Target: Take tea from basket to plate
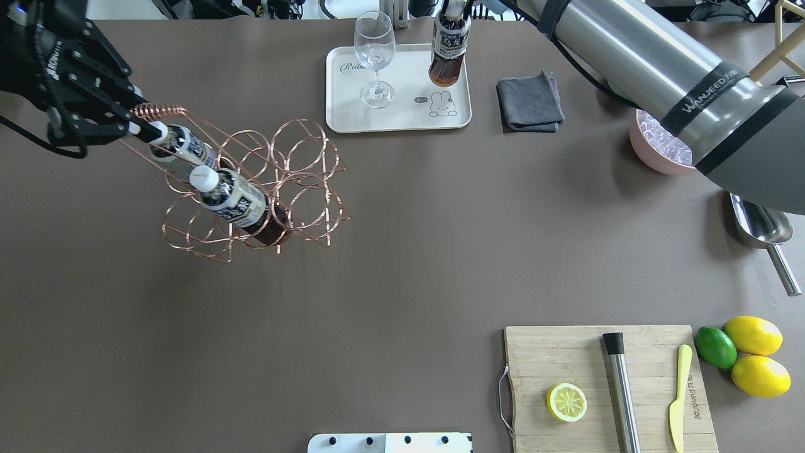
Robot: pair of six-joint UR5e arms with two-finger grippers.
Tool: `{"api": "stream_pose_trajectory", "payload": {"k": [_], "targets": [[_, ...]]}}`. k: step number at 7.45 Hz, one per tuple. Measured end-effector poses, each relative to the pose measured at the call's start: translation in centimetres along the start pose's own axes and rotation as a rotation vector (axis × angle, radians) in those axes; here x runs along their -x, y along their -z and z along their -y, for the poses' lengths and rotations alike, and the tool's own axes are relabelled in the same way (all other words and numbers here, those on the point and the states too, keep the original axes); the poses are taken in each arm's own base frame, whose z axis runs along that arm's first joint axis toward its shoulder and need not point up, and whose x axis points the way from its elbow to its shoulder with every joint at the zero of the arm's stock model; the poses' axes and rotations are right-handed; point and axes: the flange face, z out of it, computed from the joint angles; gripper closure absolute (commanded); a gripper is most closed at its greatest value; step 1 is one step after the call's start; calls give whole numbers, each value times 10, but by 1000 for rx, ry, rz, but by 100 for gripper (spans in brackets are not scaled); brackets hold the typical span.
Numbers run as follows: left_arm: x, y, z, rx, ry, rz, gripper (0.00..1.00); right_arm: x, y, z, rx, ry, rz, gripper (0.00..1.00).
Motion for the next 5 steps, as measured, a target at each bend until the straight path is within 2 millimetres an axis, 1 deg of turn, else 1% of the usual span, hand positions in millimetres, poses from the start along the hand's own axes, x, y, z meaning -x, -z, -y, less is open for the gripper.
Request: {"api": "stream_pose_trajectory", "payload": {"k": [2,3,5], "targets": [[36,37,-64,23,-2,61,100,15,-17,-8,-10,57,-26,100],[50,54,-98,41,1,92,100,18,-22,-10,-10,73,-30,81],[82,88,-169,86,-18,155,100,19,-26,-11,-6,93,-34,64]]}}
